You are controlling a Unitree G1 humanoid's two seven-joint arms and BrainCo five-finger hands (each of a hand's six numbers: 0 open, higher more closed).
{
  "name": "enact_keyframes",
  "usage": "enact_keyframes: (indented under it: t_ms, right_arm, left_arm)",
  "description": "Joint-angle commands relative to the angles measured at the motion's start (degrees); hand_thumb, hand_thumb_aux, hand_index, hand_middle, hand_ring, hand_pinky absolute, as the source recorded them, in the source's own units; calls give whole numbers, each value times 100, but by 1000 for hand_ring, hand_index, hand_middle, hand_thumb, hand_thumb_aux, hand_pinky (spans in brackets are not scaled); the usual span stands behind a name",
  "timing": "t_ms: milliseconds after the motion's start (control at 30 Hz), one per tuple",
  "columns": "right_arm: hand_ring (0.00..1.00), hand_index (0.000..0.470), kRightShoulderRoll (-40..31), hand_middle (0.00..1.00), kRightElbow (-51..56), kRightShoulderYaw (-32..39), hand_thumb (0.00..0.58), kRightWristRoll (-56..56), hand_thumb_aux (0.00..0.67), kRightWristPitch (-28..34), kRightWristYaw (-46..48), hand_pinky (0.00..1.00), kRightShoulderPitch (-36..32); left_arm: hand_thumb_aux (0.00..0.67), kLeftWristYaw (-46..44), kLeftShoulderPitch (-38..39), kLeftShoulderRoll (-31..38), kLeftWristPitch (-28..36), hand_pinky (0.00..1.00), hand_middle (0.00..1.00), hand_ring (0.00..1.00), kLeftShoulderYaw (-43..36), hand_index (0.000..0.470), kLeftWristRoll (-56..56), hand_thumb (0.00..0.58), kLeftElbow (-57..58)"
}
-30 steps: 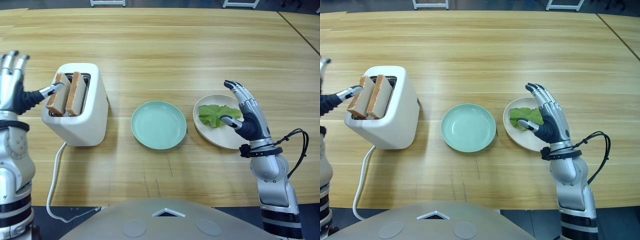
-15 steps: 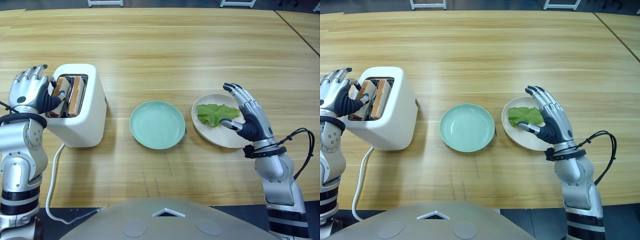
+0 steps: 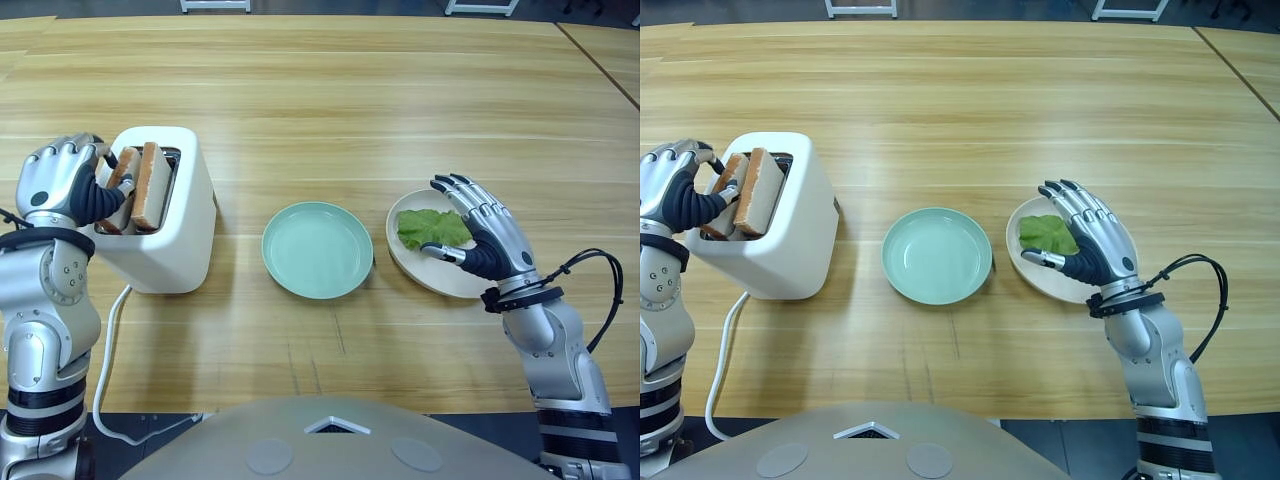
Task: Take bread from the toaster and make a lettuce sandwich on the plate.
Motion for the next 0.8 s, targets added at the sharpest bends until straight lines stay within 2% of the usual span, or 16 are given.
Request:
enact_keyframes:
  t_ms: [33, 67, 167, 233, 333, 367, 400, 467, 567, 600, 633, 667, 733, 767, 800]
  right_arm:
    - [0, 0, -83, 0, 113, 28, 0, -56, 0, -23, -44, 0, -28]
    - [0, 0, -94, 0, 138, 24, 0, -52, 0, -32, -56, 0, -25]
    - [0, 0, -138, 0, 189, 14, 0, -37, 0, -51, -64, 0, -31]
    - [0, 0, -165, 0, 208, -6, 0, -7, 0, -62, -70, 0, -25]
    - [0, 0, -189, 0, 235, -11, 0, 18, 0, -73, -77, 0, -26]
    - [0, 0, -204, 0, 248, -1, 0, 10, 0, -75, -69, 0, -29]
    - [0, 0, -224, 0, 282, 13, 0, -19, 0, -81, -75, 0, -31]
    - [0, 0, -279, 0, 384, 52, 0, -121, 0, -88, -93, 0, -60]
    - [0, 0, -561, 0, 856, 238, 0, -682, 0, -57, -273, 0, -282]
    - [0, 0, -716, 0, 1183, 372, 0, -968, 0, -47, -388, 0, -475]
    - [0, 0, -863, 0, 1513, 525, 0, -1280, 0, -8, -532, 0, -704]
    - [0, 0, -981, 0, 1777, 664, 0, -1538, 0, 22, -668, 0, -896]
    - [0, 0, -1207, 0, 2540, 1063, 0, -2040, 0, 54, -985, 0, -1389]
    - [0, 0, -1274, 0, 2887, 1250, 0, -2213, 0, 59, -1138, 0, -1630]
    - [0, 0, -1329, 0, 3272, 1474, 0, -2411, 0, 78, -1279, 0, -1891]
  left_arm:
    - [670, -103, 190, 9, -38, 122, 122, 122, -219, 470, 92, 580, 257]
    - [670, -101, 233, 13, -53, 0, 0, 0, -267, 470, 118, 580, 306]
    - [670, -68, 299, 33, -76, 0, 0, 0, -372, 470, 273, 580, 389]
    - [602, -68, 330, 72, -92, 0, 0, 0, -429, 422, 361, 574, 480]
    - [599, -63, 380, 106, -90, 0, 0, 0, -469, 420, 418, 573, 597]
    - [652, -64, 411, 113, -84, 0, 0, 0, -480, 457, 422, 580, 625]
    - [636, -56, 437, 118, -83, 0, 0, 0, -494, 446, 427, 578, 648]
    - [531, -72, 487, 125, -80, 0, 0, 0, -512, 372, 436, 555, 659]
    - [483, -82, 545, 149, -64, 0, 0, 0, -479, 339, 439, 535, 670]
    - [486, -76, 583, 146, -48, 0, 0, 0, -452, 341, 441, 536, 658]
    - [523, -69, 614, 139, -34, 0, 0, 0, -428, 367, 433, 552, 647]
    - [670, -70, 633, 132, -30, 0, 0, 0, -410, 470, 389, 580, 643]
    - [670, 39, 602, 64, -20, 20, 20, 20, -342, 470, 240, 580, 610]
    - [670, 98, 574, 41, -20, 278, 278, 278, -302, 470, 185, 580, 575]
    - [670, 162, 530, 23, -30, 957, 957, 957, -244, 470, 99, 580, 510]
